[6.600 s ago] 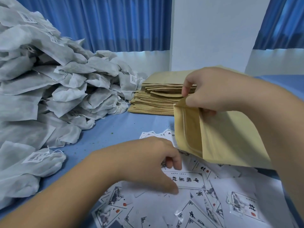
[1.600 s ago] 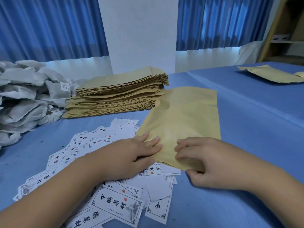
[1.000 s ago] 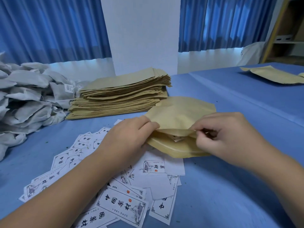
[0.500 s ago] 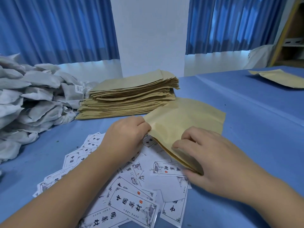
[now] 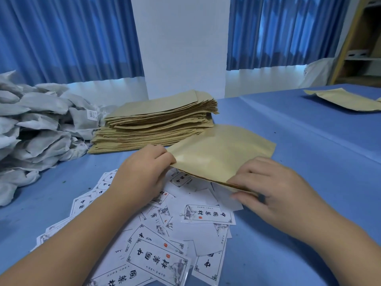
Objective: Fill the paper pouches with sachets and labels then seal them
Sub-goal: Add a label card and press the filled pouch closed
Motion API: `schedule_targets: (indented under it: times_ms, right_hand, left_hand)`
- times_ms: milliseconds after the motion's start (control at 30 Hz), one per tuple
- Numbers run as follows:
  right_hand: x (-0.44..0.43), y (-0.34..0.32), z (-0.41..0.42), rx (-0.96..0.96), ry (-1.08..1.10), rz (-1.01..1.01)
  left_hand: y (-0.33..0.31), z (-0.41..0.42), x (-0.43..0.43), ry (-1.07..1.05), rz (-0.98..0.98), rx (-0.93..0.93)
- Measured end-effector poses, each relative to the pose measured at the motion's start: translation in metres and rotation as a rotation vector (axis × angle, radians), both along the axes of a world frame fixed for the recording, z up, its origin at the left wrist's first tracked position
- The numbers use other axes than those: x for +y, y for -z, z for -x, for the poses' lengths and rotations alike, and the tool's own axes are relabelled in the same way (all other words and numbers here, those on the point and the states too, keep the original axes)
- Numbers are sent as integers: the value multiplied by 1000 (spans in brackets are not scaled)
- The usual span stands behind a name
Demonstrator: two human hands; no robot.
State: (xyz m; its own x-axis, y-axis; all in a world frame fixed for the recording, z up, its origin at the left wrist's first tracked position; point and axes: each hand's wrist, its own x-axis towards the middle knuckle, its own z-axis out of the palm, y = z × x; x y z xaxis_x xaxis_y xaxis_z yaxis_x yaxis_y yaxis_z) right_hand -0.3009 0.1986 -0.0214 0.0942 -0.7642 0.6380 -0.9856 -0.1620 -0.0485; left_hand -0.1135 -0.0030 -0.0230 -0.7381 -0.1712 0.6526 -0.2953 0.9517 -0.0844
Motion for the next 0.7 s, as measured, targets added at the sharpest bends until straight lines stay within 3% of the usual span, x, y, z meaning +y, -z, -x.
schedule_targets:
  times_ms: [167,300,400,567,700]
  right_hand:
    - [-1,1,-6,-35,-34,-62]
    - [0,2,-1,-352,-77,-170]
    - [-2,4,5,-420,-2,-250]
    - [-3,8,7,-483,127,-179]
    - [0,4,8,-500,162,-52]
  left_hand:
    - [-3,-1,2,-4,-23,-4]
    - [-9,-10,1,71,-49,-151]
    - [-8,-12,-1,115,-58,-293]
    - [0,-14,-12,42,-191,-303]
    - [0,-19,-14,-4,-206,-187]
